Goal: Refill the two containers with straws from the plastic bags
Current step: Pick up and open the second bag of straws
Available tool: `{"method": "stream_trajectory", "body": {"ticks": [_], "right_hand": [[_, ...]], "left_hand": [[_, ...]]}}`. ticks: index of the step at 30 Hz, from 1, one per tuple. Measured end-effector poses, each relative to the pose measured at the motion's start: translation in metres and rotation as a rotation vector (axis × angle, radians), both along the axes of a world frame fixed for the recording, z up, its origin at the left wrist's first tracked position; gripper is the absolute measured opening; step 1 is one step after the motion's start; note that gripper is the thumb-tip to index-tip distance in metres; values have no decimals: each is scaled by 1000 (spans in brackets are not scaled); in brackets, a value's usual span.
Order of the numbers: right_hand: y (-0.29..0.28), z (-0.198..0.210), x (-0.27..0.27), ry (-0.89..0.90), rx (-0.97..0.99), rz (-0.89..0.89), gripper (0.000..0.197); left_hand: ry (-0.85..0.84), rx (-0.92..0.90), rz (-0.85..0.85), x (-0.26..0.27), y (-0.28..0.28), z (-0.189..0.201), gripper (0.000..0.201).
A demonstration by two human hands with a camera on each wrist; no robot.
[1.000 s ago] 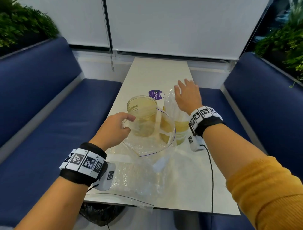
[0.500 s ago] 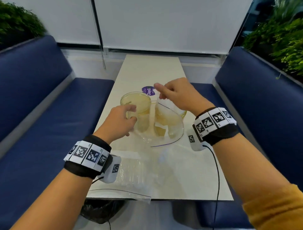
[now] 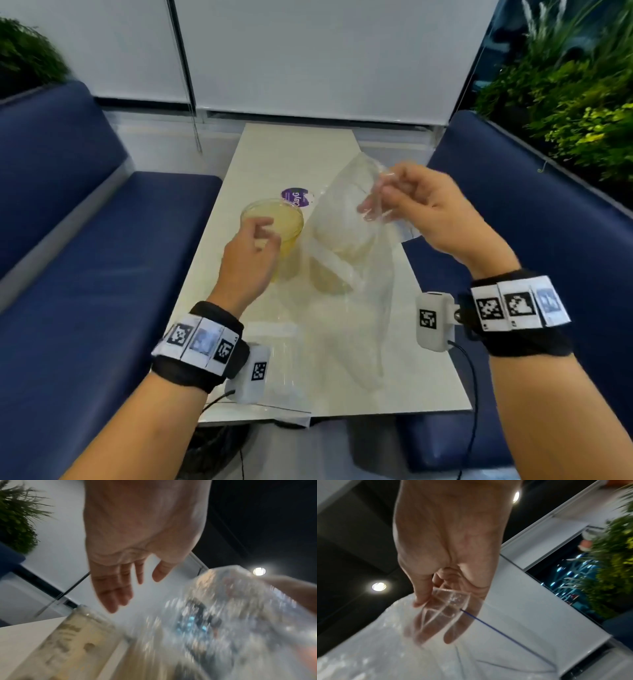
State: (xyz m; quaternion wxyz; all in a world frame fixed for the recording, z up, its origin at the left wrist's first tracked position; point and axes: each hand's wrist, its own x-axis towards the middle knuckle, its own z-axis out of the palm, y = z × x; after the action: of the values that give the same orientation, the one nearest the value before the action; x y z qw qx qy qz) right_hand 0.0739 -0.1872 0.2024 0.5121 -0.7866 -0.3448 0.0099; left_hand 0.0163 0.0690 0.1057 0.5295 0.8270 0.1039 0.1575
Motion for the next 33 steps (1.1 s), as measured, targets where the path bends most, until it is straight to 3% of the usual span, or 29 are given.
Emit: {"method": "stream_trajectory", "body": {"ticks": [3,6,10,12,14,17,19,22,25,27,29,33], "right_hand": [[-13,-3,-10,19,199,-82,12],[-23,-21,-17,74,297,-161,15],[-34,-54,-20,128,418,-294,17],[-40,-69,-19,114,413,-369,19],[-49,-82,-13,60,312,-509,23],[-60,-105,-4,-1,185,-695,43],[-69,-120,1,25,-5,-792,58],[-83,-135,-3,169,-448,-922,71],[-83,-140,-11,142,-648,-1064,56],[-69,-141,-16,-28,-712,-1041,58],[-46,-149,-22,-88,-741,-842,57],[-5,-201,-36,195,-967,-387,71]], "left_hand": [[336,44,20,-11,-2,-28,65],[479,-86,15,-22,-9,-41,85],[620,-621,-166,-23,-17,-45,63],[565,-719,-146,-15,-23,-49,53],[475,-638,-60,-4,-28,-53,53],[327,-488,52,12,-23,-60,60],[249,-429,93,20,-14,-64,64],[207,-322,-16,28,-10,-68,69],[245,-246,-183,31,-25,-75,73],[284,-225,-248,32,-35,-83,80],[306,-186,-288,33,-40,-91,89],[274,-63,-291,28,-31,-100,83]]}}
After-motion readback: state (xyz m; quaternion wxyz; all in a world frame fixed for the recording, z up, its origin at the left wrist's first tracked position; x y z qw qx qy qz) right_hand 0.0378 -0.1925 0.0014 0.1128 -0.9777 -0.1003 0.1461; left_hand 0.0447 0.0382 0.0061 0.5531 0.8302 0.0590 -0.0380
